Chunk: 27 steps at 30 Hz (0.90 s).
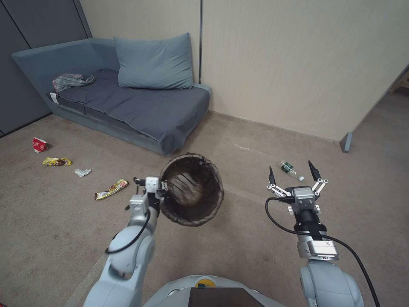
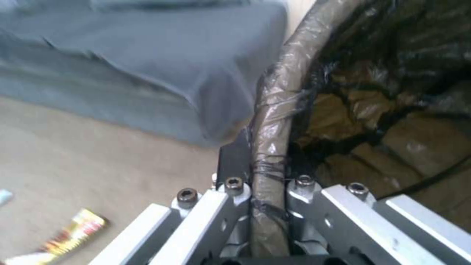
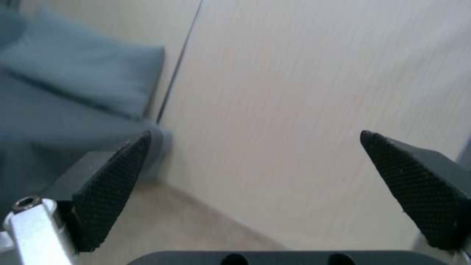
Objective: Pick up the trash bin, then pick up the garbage from the floor and place it into the trash bin.
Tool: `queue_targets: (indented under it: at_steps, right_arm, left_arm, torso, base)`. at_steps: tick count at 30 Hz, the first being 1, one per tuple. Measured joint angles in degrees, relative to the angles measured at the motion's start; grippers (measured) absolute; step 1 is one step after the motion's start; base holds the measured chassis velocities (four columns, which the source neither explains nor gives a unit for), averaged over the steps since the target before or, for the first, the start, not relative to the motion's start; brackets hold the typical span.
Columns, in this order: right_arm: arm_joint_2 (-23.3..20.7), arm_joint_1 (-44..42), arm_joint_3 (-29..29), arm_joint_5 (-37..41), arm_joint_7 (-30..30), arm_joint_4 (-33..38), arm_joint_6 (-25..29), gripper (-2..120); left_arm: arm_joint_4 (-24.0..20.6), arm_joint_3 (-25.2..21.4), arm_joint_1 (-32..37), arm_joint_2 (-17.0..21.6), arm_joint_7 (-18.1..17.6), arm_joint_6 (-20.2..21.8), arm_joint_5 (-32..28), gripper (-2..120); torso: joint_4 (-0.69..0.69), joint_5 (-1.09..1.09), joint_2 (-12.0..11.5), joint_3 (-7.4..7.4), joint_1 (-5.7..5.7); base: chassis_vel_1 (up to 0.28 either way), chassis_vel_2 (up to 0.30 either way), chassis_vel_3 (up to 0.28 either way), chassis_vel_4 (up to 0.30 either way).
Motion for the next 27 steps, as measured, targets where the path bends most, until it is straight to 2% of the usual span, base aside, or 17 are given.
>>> queue_targets:
  at_steps: [4,8,27]
  right_arm:
    - [0.0,0.4,-0.04,1.28,0.11,-0.49,1.58,100]
    - [0.0,0.42,-0.06,1.55,0.19,-0.51,1.6,100]
    - [0.0,0.07,-0.02,5.77,1.48,-0.34,-0.52,100]
  left_arm:
    - [-4.21,-1.17,4.23,-1.53,0.88,-3.26,3.72,0]
    - [-5.62,-1.19,6.49,-2.25,0.92,-4.91,4.71,0]
    - [-6.9,-1.39,7.53,-2.9,0.97,-6.13,5.41,0]
  torso:
    - [-0.03,0.0,0.01,0.0,0.0]
    - [-0.02,0.0,0.01,0.0,0.0]
    - [-0.02,0.01,0.01,0.0,0.0]
  base:
    - [0.0,0.0,0.0,0.0]
    - [0.0,0.0,0.0,0.0]
    - [0.0,0.0,0.0,0.0]
